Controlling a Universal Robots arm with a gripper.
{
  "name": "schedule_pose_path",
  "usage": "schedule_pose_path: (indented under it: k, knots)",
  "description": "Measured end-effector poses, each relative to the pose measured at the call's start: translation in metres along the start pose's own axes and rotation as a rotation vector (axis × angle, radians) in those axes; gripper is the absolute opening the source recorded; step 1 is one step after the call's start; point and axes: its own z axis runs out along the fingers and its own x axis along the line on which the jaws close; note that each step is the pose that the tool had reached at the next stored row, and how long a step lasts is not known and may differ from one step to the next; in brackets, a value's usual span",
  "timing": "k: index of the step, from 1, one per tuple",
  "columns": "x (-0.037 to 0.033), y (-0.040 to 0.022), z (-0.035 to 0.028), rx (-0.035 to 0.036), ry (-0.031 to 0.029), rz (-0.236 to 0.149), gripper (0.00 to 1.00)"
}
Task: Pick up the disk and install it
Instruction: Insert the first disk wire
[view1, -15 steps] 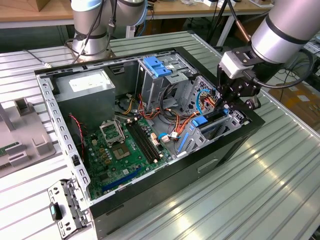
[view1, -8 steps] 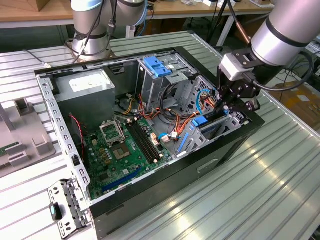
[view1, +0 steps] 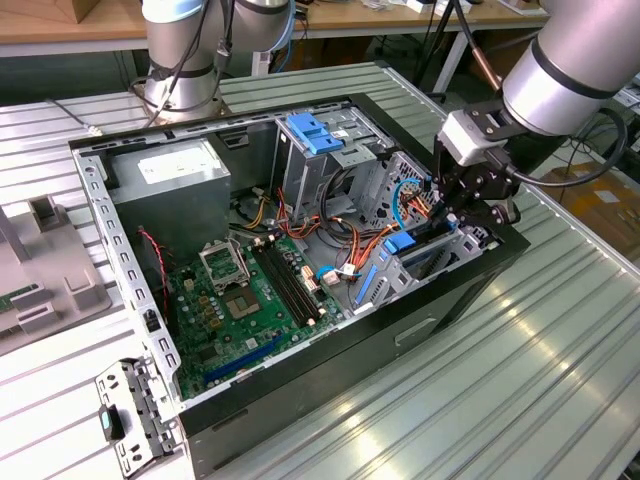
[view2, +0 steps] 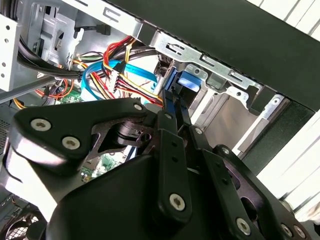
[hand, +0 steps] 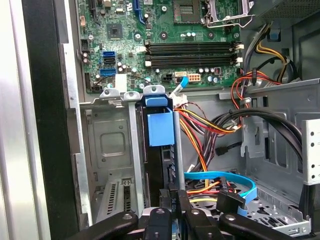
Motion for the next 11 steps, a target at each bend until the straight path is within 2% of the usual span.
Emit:
schedule_pose_path:
  k: [11]
  knots:
    - [0.0006,-0.0001,0.0008,-0.0001,-0.0011,0.0,0.17]
